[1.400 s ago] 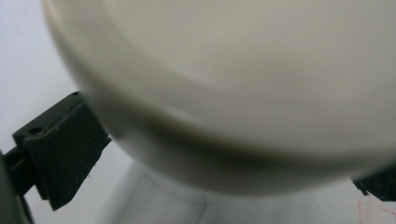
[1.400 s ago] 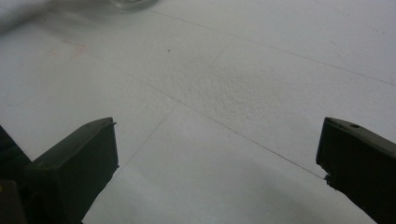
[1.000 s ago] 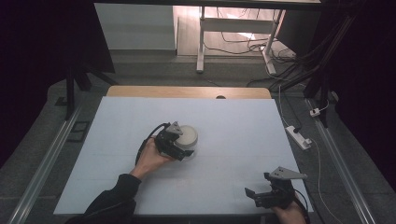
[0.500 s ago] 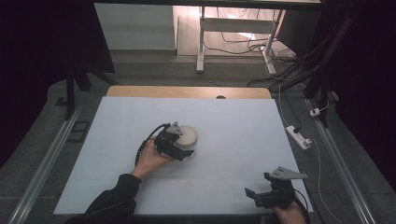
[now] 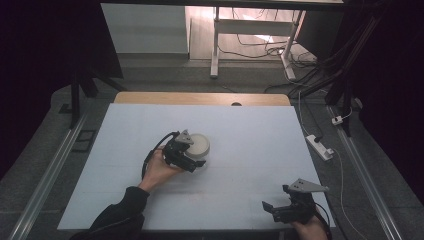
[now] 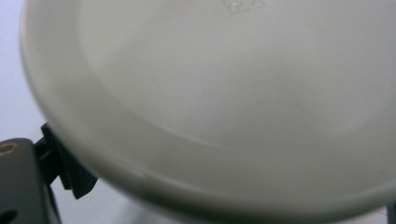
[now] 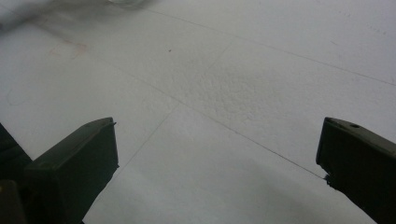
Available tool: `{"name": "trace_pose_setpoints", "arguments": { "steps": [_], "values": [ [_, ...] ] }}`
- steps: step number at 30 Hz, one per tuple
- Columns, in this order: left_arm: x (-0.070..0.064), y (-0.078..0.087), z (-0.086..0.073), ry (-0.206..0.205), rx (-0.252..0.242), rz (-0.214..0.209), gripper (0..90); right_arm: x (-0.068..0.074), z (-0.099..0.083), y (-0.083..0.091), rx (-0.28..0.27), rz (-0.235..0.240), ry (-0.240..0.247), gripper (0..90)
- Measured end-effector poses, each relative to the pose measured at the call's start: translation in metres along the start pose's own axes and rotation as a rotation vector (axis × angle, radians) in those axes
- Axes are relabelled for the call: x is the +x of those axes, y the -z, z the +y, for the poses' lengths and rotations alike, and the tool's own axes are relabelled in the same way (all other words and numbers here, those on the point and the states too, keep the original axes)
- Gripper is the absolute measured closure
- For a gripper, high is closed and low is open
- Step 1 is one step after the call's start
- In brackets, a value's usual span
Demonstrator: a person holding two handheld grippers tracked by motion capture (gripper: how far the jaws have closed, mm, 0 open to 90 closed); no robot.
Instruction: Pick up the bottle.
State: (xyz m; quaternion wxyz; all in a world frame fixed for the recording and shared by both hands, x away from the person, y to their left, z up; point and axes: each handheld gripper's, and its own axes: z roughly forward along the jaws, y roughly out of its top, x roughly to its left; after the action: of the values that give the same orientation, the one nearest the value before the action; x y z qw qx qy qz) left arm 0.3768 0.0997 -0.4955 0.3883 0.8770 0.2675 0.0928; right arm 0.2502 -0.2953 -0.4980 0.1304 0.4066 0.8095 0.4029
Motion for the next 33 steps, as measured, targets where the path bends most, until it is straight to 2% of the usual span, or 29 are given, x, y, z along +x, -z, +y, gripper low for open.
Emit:
{"name": "trace_pose_setpoints", "arguments": {
  "steps": [17,33],
  "values": [
    [-0.017,0.027,-0.001,-0.021,-0.009,-0.023,8.1,0.0,0.0,0.001,-0.006,0.002,0.001,0.0],
    [-0.039,0.039,-0.006,-0.036,-0.004,-0.064,8.1,0.001,0.0,0.001,-0.006,0.002,0.008,0.0]
  ]
}}
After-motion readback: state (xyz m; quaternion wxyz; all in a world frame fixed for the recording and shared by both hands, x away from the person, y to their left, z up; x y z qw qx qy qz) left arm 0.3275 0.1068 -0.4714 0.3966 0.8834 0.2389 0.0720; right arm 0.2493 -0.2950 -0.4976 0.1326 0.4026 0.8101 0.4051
